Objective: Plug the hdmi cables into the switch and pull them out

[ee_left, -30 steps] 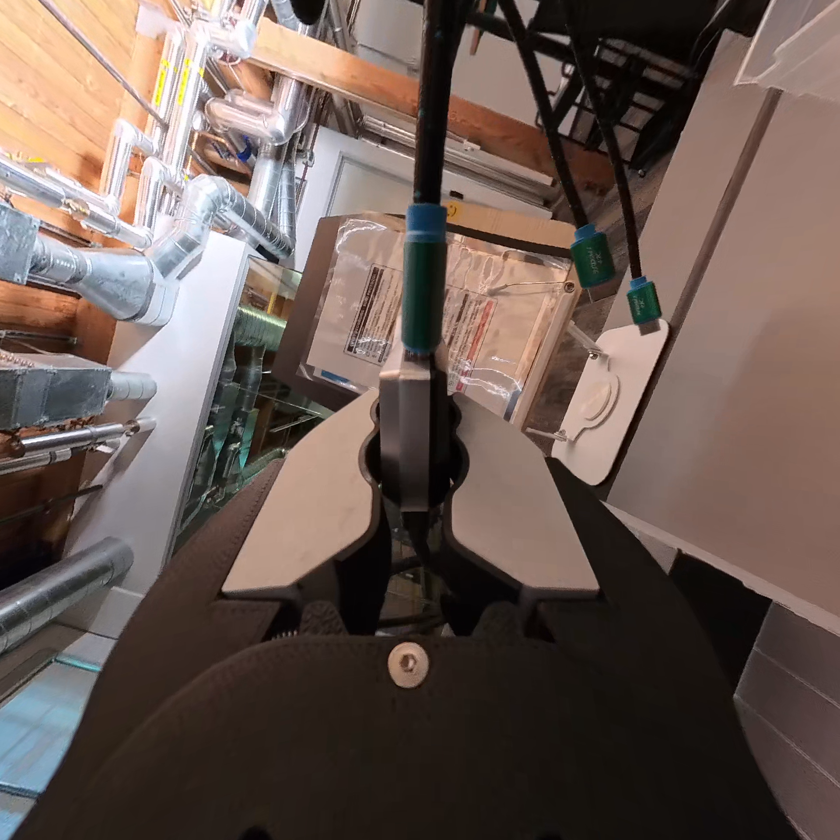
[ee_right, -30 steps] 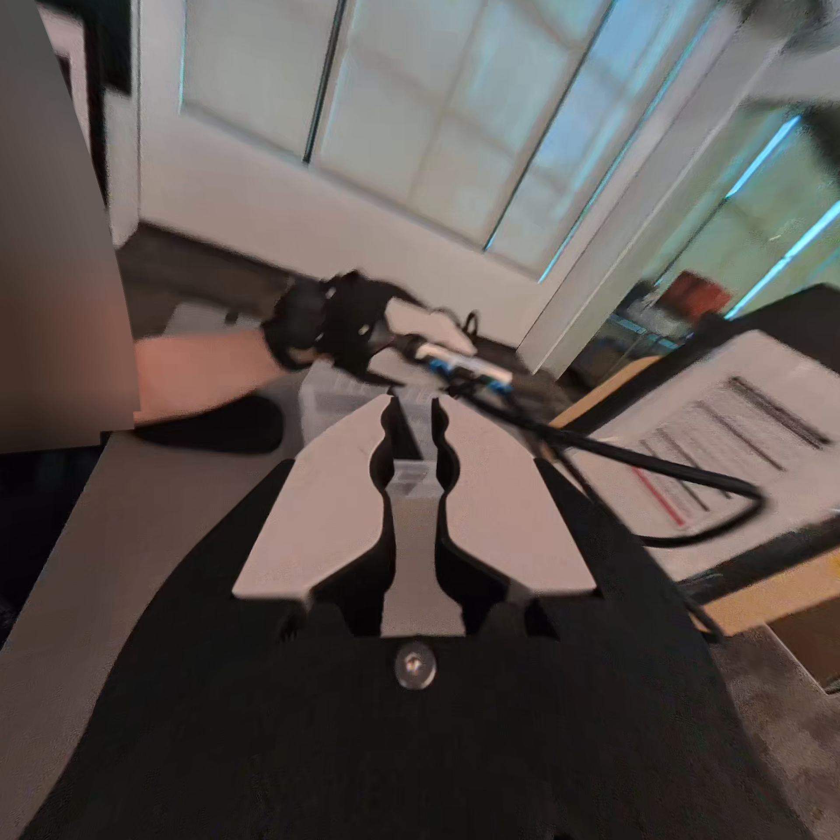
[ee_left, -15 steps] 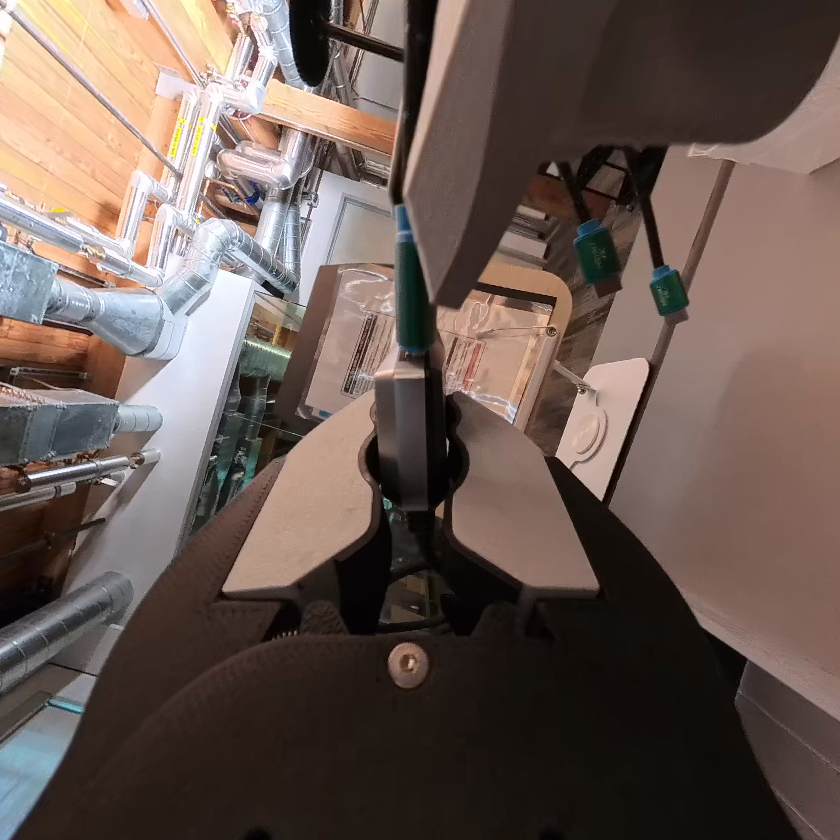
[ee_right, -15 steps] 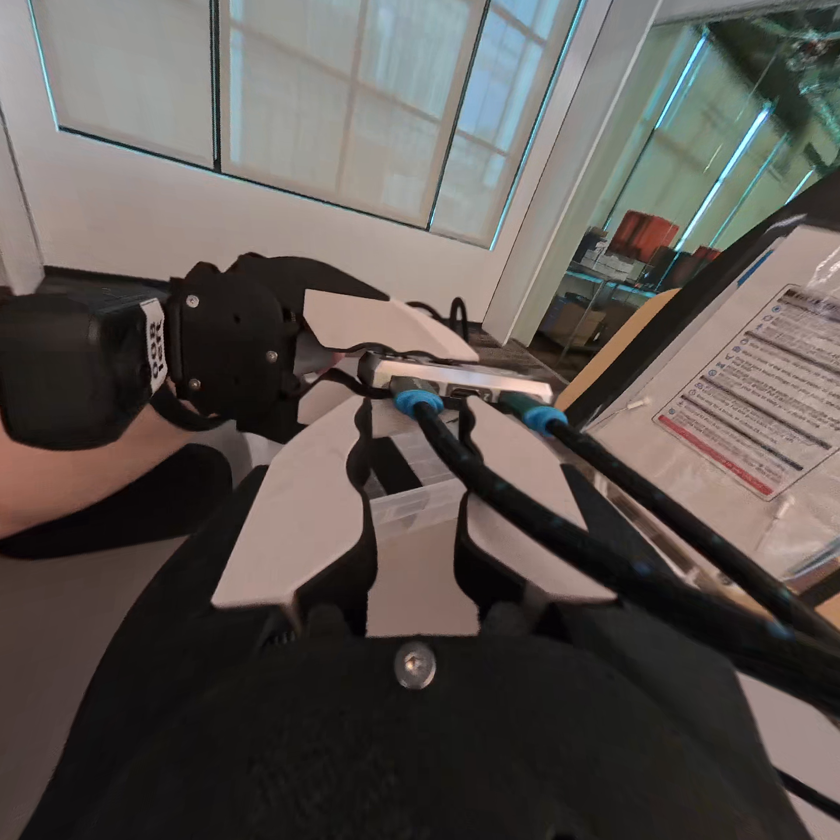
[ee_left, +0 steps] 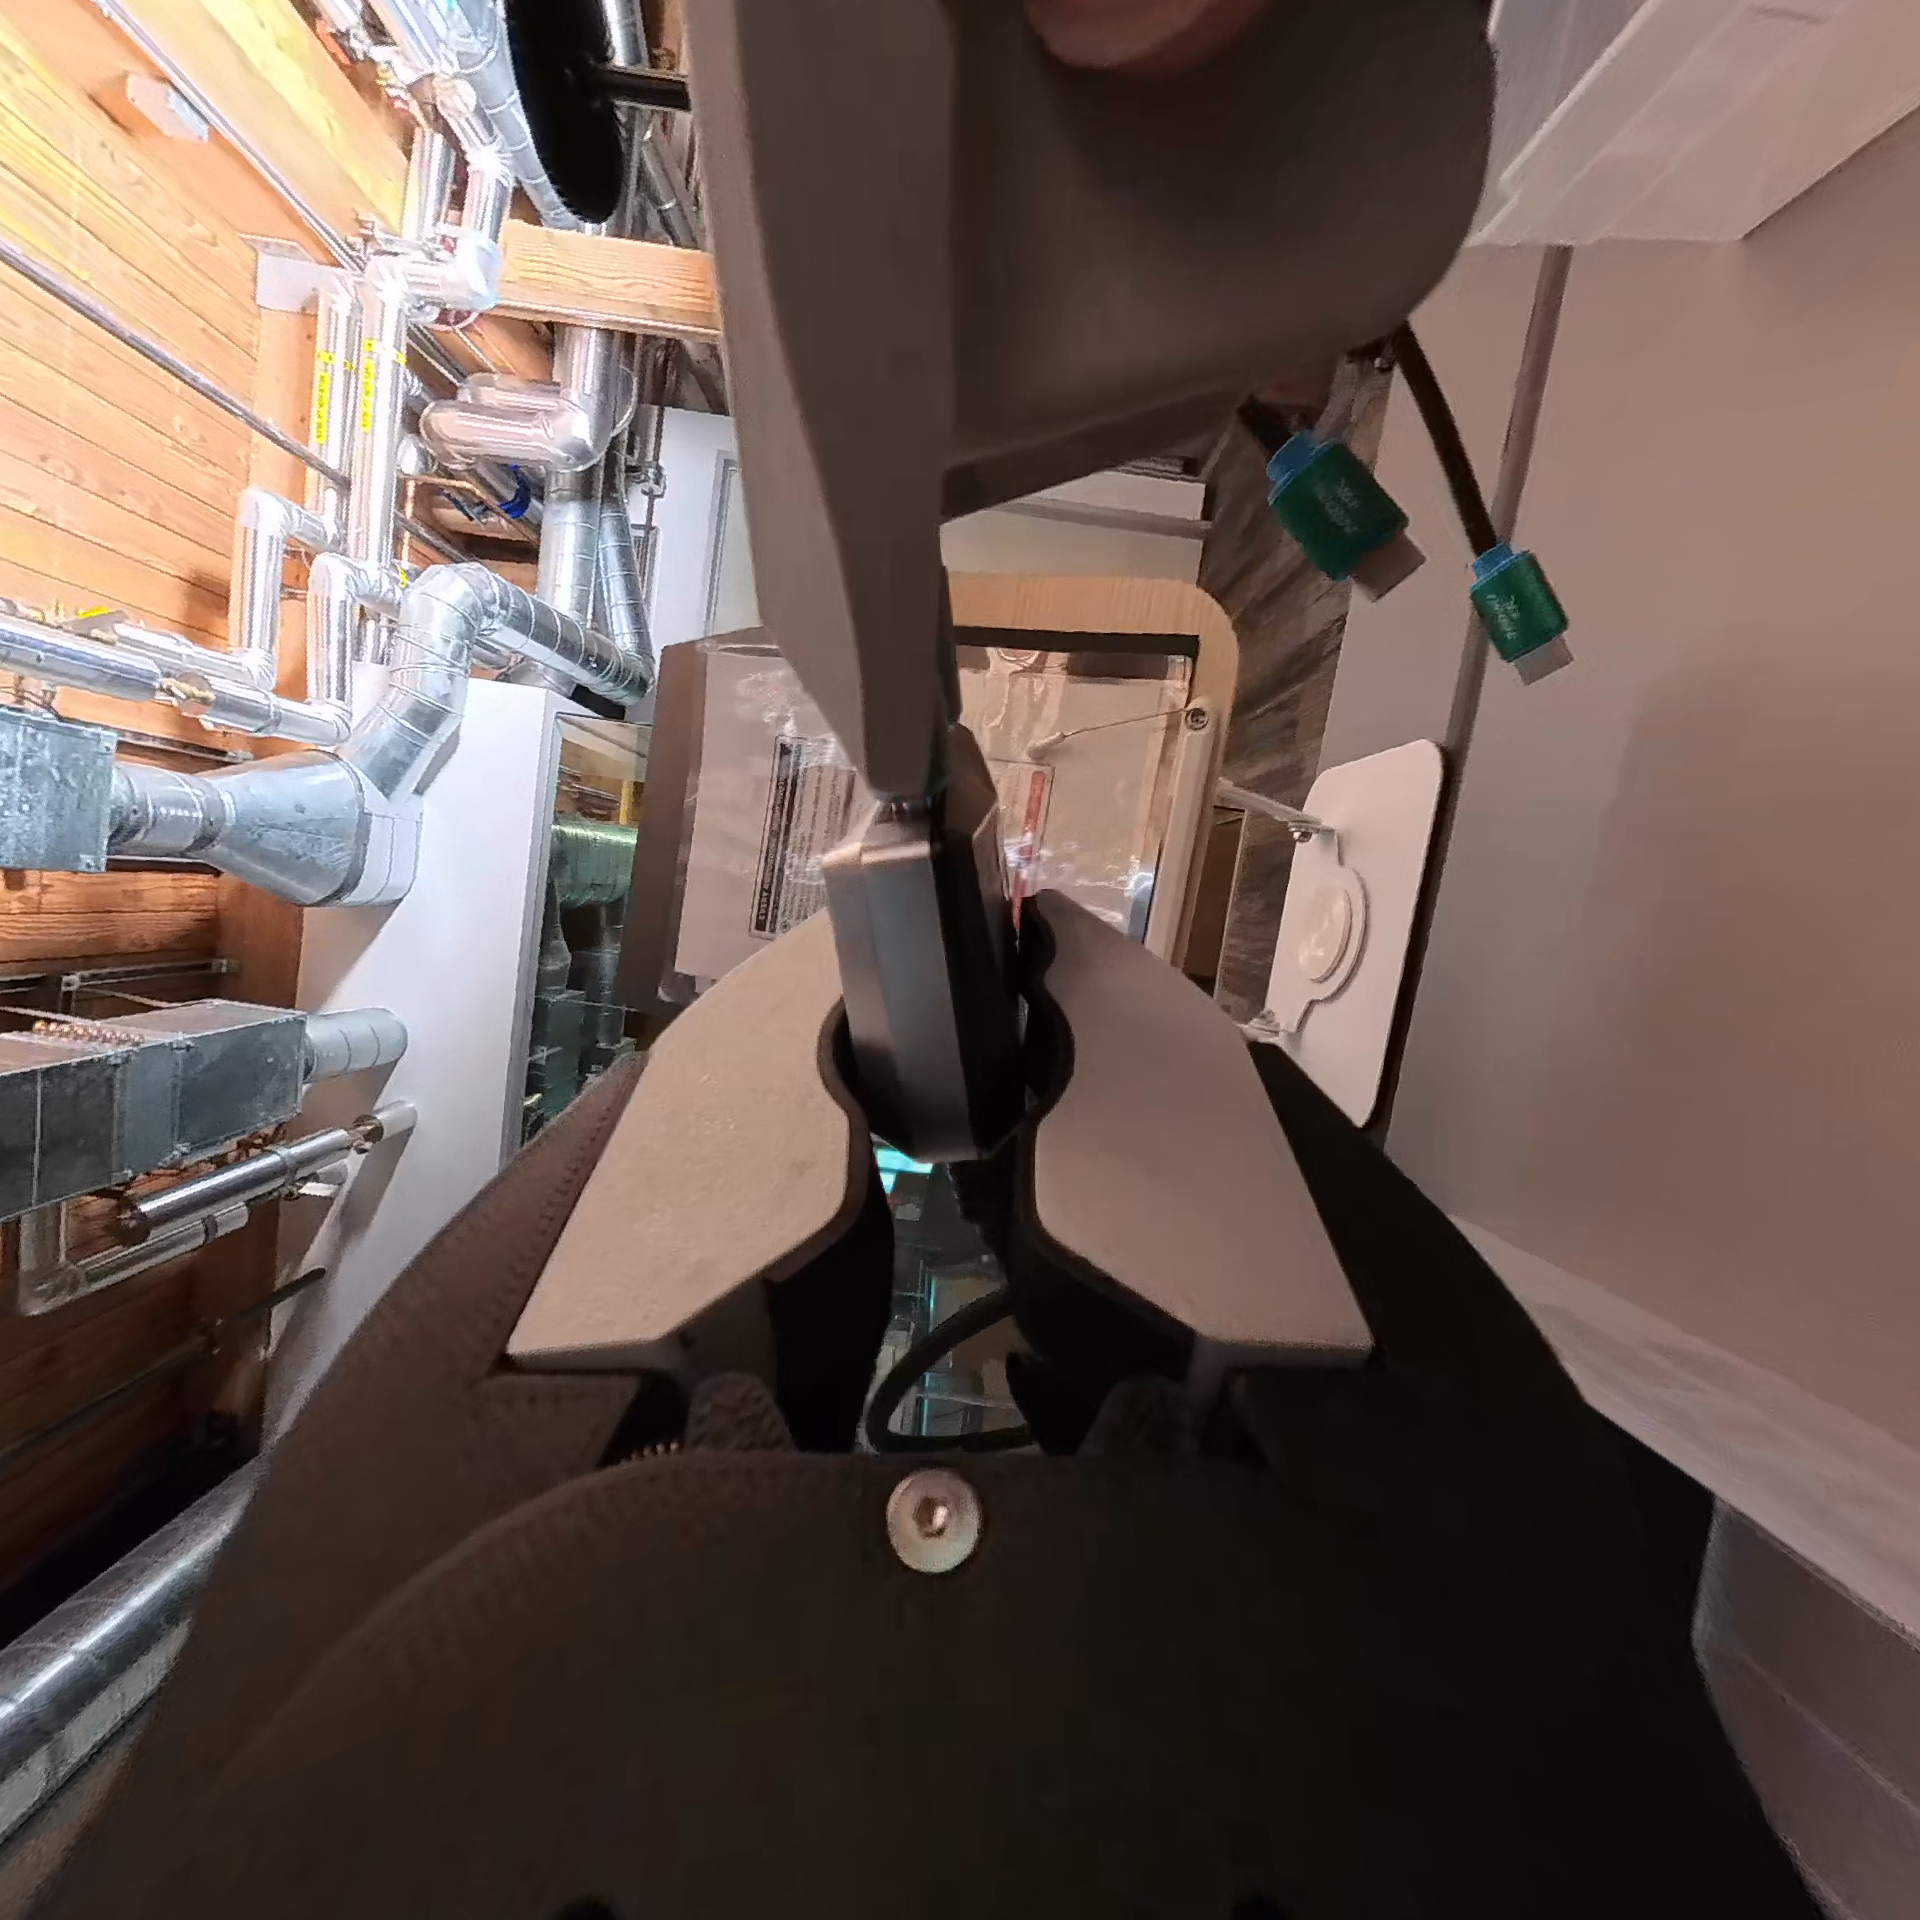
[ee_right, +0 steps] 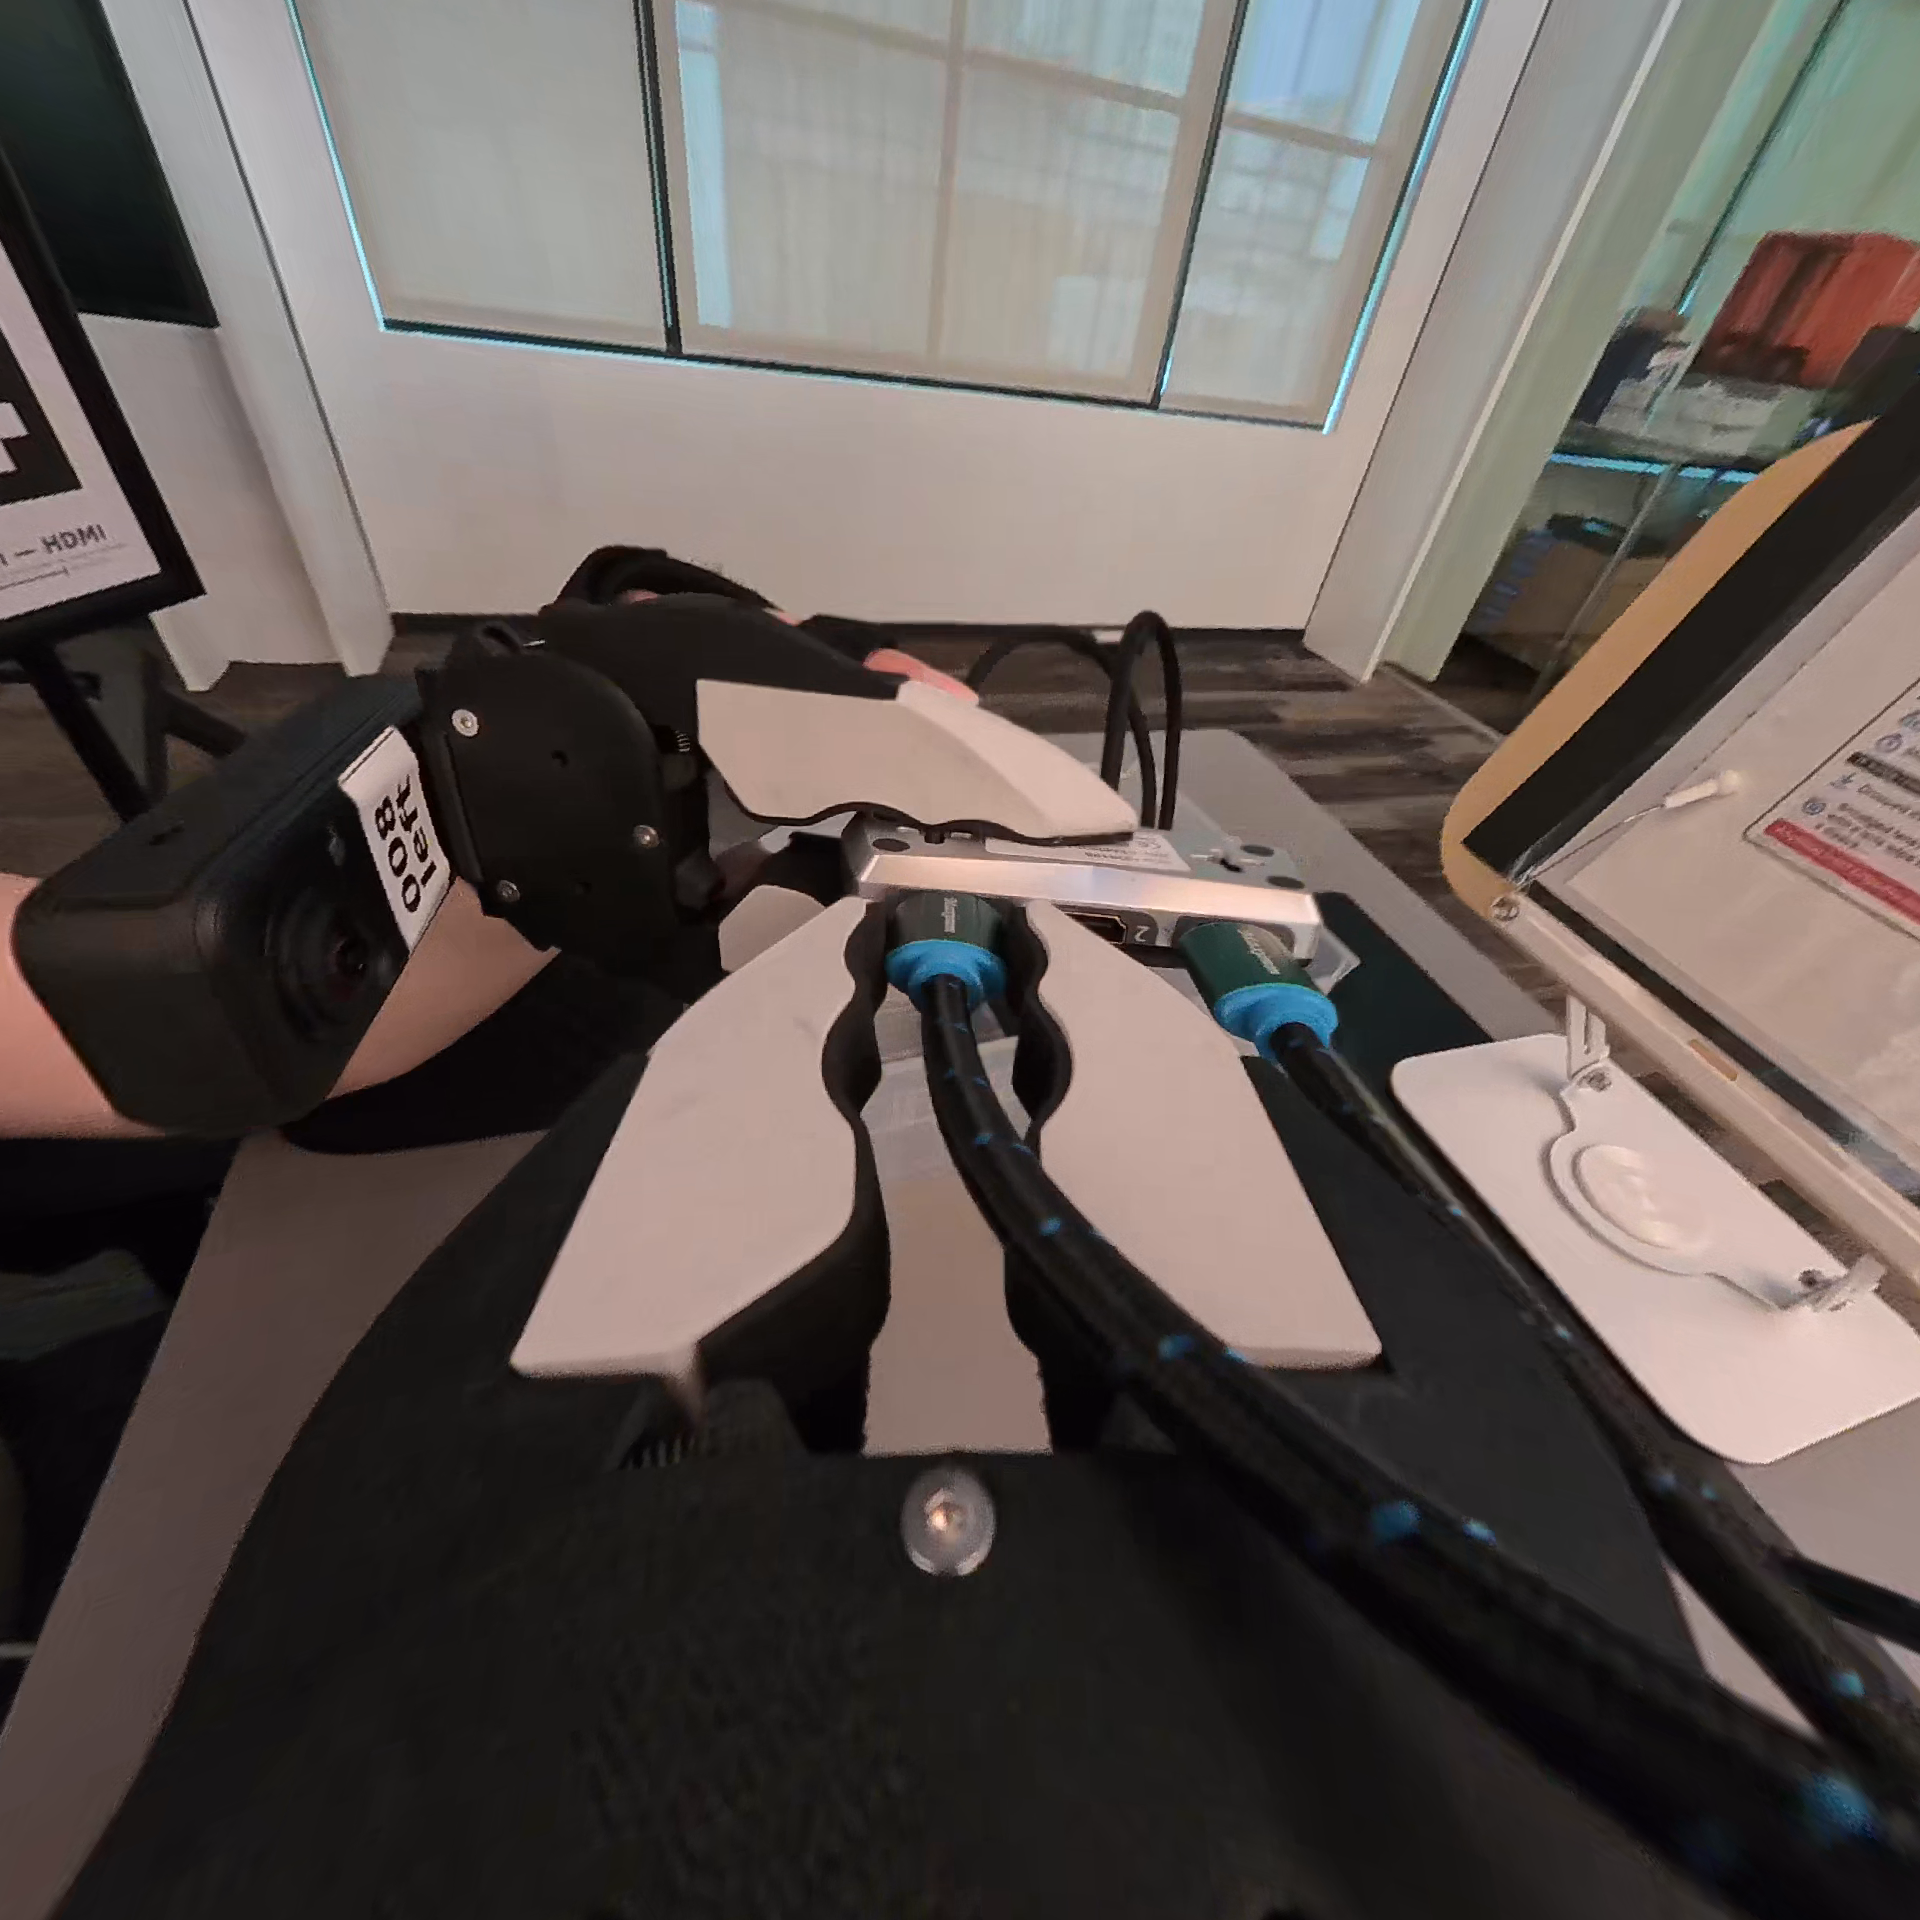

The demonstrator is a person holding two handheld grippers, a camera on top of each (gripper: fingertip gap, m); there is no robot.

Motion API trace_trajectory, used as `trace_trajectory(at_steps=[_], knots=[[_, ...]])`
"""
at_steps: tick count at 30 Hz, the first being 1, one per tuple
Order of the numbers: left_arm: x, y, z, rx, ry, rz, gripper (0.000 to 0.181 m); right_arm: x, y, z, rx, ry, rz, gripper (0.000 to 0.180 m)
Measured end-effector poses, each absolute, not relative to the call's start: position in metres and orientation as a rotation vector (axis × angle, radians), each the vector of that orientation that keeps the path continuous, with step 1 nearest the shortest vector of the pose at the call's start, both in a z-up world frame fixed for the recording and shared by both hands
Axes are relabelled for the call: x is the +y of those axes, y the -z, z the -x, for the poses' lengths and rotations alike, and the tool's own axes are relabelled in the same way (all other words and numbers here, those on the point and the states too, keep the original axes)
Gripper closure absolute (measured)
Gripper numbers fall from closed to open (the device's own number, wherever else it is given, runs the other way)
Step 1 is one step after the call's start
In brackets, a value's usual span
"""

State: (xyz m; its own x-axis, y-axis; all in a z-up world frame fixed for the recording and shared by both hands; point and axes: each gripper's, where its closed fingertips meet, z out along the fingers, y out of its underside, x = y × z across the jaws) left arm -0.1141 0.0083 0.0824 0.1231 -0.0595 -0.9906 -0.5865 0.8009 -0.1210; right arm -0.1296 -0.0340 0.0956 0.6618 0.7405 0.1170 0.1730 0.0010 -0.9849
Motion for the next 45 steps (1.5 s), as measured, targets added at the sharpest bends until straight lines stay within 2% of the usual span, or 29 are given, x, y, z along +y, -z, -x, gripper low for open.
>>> trace_trajectory(at_steps=[1, 10, 17, 24, 27, 30, 37, 45], knots=[[0.008, -0.080, 0.112, 1.424, -0.413, 0.563, 0.158, -0.035, -0.093, 0.128, -0.801, -0.536, 1.552, 0.157], [0.016, -0.074, 0.111, 1.446, -0.426, 0.584, 0.158, -0.027, -0.085, 0.125, -0.751, -0.609, 1.618, 0.156], [0.020, -0.085, 0.116, 1.384, -0.376, 0.637, 0.158, -0.024, -0.097, 0.130, -0.712, -0.427, 1.546, 0.157], [0.013, -0.089, 0.115, 1.388, -0.355, 0.606, 0.157, -0.032, -0.099, 0.128, -0.710, -0.592, 1.572, 0.157], [0.055, -0.091, 0.146, 1.346, -0.483, 0.739, 0.158, -0.045, -0.135, 0.095, -0.593, -0.624, 1.475, 0.156], [0.076, -0.105, 0.182, 1.288, -0.365, 0.840, 0.159, -0.067, -0.163, 0.041, -0.541, -0.493, 1.437, 0.157], [0.062, -0.134, 0.196, 1.183, -0.216, 0.864, 0.158, -0.126, -0.108, -0.044, -0.625, -0.390, 1.842, 0.158], [0.057, -0.132, 0.190, 1.204, -0.197, 0.856, 0.159, -0.169, -0.053, -0.084, -0.709, -0.643, 1.907, 0.157]])
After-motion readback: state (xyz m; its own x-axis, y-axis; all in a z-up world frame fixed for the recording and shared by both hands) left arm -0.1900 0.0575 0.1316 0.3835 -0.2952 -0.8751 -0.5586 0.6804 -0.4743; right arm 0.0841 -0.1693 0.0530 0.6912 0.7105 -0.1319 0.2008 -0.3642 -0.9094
